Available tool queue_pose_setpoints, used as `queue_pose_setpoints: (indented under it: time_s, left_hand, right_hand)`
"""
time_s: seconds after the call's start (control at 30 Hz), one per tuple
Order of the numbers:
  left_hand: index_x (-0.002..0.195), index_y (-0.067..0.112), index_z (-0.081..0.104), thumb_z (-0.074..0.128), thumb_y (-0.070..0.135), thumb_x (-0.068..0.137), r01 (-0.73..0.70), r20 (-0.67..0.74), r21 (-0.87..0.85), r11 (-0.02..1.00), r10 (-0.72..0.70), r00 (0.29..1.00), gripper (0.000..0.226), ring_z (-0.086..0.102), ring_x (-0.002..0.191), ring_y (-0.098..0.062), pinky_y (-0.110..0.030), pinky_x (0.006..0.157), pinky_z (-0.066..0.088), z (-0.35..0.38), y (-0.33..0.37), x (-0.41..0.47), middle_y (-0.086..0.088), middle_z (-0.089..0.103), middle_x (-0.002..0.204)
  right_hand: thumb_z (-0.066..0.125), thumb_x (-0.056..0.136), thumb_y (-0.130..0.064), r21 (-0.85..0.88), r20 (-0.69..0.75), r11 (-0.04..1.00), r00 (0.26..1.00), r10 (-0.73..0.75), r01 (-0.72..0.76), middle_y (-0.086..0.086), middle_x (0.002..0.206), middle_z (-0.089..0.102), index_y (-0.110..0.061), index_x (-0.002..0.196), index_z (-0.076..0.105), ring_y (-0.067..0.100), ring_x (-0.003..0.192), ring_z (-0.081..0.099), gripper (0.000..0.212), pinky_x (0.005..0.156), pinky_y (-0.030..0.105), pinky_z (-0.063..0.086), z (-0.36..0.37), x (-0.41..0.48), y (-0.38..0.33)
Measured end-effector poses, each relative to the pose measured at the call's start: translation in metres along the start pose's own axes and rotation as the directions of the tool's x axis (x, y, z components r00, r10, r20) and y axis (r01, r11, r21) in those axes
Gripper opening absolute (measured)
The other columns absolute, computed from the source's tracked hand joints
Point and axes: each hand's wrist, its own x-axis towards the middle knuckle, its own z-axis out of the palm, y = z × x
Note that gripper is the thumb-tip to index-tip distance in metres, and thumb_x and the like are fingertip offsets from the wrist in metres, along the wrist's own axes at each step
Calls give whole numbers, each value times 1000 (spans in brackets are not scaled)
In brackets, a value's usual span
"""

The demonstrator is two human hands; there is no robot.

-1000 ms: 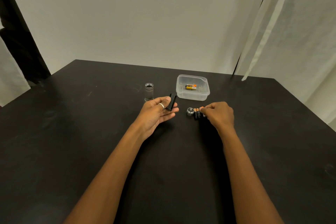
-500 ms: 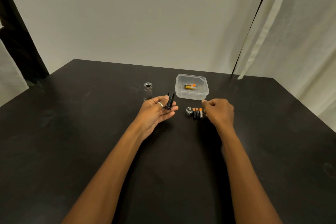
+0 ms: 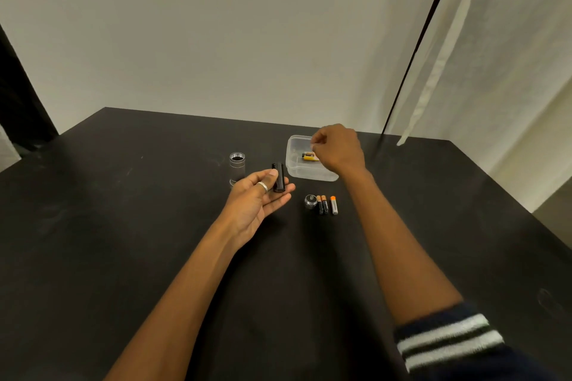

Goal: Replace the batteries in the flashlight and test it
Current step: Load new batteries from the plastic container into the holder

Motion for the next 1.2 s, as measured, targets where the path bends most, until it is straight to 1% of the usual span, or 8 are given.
queue_pose_setpoints:
  time_s: [0.37, 0.57, 0.77, 0.83, 0.93, 1.03, 1.1, 1.2]
  left_hand:
    - [126, 6, 60, 60, 20, 101, 46, 45, 21, 999, -47, 998, 29, 75, 104, -25, -33, 83, 62, -2, -3, 4, -12, 77, 109]
    - [128, 6, 60, 61, 19, 101, 58, 41, 10, 998, -58, 997, 30, 75, 103, -25, -33, 82, 62, -1, -2, 4, -12, 77, 107]
    - [127, 7, 60, 60, 19, 101, 70, 40, 3, 998, -70, 997, 29, 75, 103, -25, -33, 81, 62, 0, -1, 3, -12, 77, 108]
    - [126, 6, 61, 59, 18, 102, 72, 36, -7, 997, -72, 997, 27, 75, 103, -26, -33, 79, 62, 0, -1, 4, -12, 77, 108]
    - [124, 5, 62, 57, 18, 103, 88, 36, -14, 996, -87, 996, 25, 75, 103, -25, -34, 81, 62, 1, 0, 2, -14, 77, 110]
    - [126, -1, 61, 53, 17, 105, 85, 41, -31, 996, -84, 996, 29, 76, 101, -25, -33, 80, 63, 3, 1, 1, -16, 76, 110]
    - [130, -3, 57, 51, 17, 106, 75, 46, -53, 996, -73, 996, 32, 76, 100, -25, -32, 76, 63, 3, 1, -1, -17, 76, 109]
    - [134, -3, 55, 47, 18, 108, 59, 50, -49, 997, -57, 997, 34, 76, 100, -24, -31, 75, 63, 3, 2, -4, -14, 78, 106]
  right_hand:
    - [67, 90, -12, -412, 266, 902, 964, -17, 129, 9, 99, 68, -10, 105, 71, 30, 88, 64, 16, 76, 39, 55, 40, 62, 5]
    - [68, 91, -14, -455, 319, 876, 948, -8, 160, 8, 94, 61, -7, 109, 67, 28, 84, 60, 20, 73, 38, 50, 43, 67, 7]
    - [63, 92, -13, -454, 325, 871, 945, -33, 187, 8, 88, 60, -8, 91, 61, 28, 81, 60, 5, 70, 37, 48, 36, 61, 4]
    - [63, 90, -10, -360, 282, 917, 957, -68, 172, 7, 92, 65, -8, 89, 67, 28, 85, 63, 4, 73, 36, 52, 27, 63, 1]
    - [62, 92, -11, -108, 131, 979, 978, -160, 175, -1, 108, 67, -14, 111, 73, 20, 97, 63, 22, 83, 27, 49, -1, 51, -10]
    - [65, 93, -14, 151, 11, 969, 980, -201, 197, -4, 96, 72, -18, 111, 75, 13, 88, 66, 21, 75, 13, 45, -25, 13, -24]
    - [70, 91, -15, 383, -16, 915, 991, -134, 130, -4, 93, 74, -19, 108, 76, 14, 84, 72, 18, 80, 20, 55, -28, -13, -24]
    - [75, 91, -11, 696, 17, 718, 1000, 4, -15, 6, 98, 75, -16, 108, 74, 20, 88, 76, 18, 83, 35, 64, -20, -48, -16]
